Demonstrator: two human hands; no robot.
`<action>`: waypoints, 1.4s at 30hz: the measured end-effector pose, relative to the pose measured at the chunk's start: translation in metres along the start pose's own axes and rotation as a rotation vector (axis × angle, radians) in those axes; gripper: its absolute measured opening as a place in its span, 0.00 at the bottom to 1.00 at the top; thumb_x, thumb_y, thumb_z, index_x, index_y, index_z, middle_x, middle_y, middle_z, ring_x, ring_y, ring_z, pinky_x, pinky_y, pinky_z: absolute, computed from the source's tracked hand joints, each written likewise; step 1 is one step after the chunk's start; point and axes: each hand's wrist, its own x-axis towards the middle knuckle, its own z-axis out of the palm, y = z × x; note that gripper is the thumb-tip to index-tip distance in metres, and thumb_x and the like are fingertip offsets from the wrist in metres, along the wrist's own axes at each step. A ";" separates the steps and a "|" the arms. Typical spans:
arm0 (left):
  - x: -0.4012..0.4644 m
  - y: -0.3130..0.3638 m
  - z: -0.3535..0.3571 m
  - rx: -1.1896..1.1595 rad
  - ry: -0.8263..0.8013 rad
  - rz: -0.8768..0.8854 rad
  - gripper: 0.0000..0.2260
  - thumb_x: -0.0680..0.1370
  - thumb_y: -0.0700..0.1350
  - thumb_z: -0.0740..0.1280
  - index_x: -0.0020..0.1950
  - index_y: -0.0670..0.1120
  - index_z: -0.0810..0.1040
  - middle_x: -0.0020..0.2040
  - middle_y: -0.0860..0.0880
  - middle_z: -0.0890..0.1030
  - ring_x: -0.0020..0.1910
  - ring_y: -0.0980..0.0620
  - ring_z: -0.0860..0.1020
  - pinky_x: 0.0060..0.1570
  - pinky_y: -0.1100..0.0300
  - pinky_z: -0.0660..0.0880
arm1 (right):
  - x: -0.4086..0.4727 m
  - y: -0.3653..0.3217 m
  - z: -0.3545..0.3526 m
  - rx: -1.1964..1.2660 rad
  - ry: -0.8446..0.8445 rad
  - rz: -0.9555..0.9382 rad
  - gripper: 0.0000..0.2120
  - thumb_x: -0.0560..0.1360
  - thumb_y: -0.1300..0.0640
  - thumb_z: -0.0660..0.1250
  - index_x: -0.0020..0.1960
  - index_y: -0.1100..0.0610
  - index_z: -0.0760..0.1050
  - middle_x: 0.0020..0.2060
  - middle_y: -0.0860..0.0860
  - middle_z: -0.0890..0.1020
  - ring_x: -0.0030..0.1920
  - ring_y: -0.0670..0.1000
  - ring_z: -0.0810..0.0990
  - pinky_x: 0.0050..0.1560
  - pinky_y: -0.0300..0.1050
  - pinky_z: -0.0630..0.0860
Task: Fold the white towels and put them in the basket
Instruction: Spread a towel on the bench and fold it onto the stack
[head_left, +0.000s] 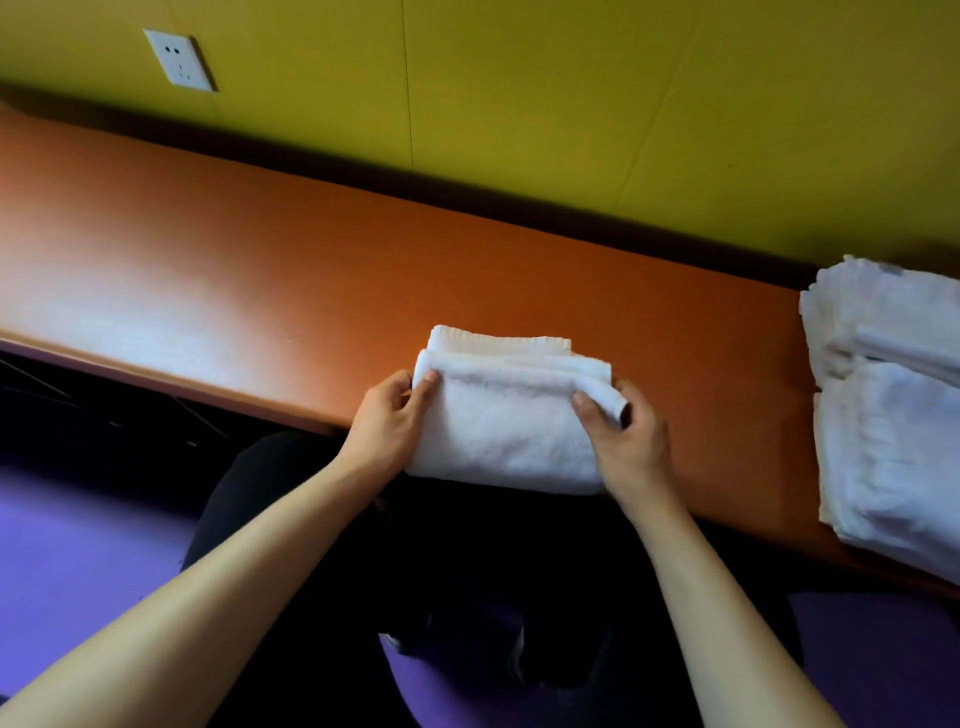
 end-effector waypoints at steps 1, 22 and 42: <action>0.011 0.001 0.001 0.023 0.021 -0.003 0.19 0.82 0.57 0.62 0.38 0.46 0.71 0.34 0.52 0.73 0.33 0.53 0.69 0.35 0.55 0.65 | 0.013 0.000 0.008 -0.017 0.031 -0.009 0.10 0.75 0.51 0.74 0.41 0.52 0.75 0.33 0.45 0.75 0.32 0.42 0.69 0.31 0.36 0.65; 0.010 -0.010 0.016 0.320 -0.008 -0.161 0.16 0.77 0.46 0.67 0.64 0.45 0.72 0.55 0.46 0.79 0.53 0.44 0.77 0.51 0.53 0.72 | 0.020 0.027 0.028 -0.160 -0.086 0.560 0.27 0.75 0.40 0.68 0.67 0.56 0.72 0.61 0.53 0.79 0.61 0.57 0.78 0.60 0.49 0.74; -0.051 0.055 0.037 -0.082 0.015 -0.184 0.14 0.75 0.47 0.73 0.57 0.43 0.76 0.51 0.44 0.83 0.48 0.43 0.83 0.51 0.41 0.81 | -0.006 -0.008 -0.068 0.253 -0.058 0.372 0.10 0.74 0.52 0.73 0.52 0.55 0.82 0.47 0.50 0.87 0.49 0.53 0.86 0.52 0.55 0.81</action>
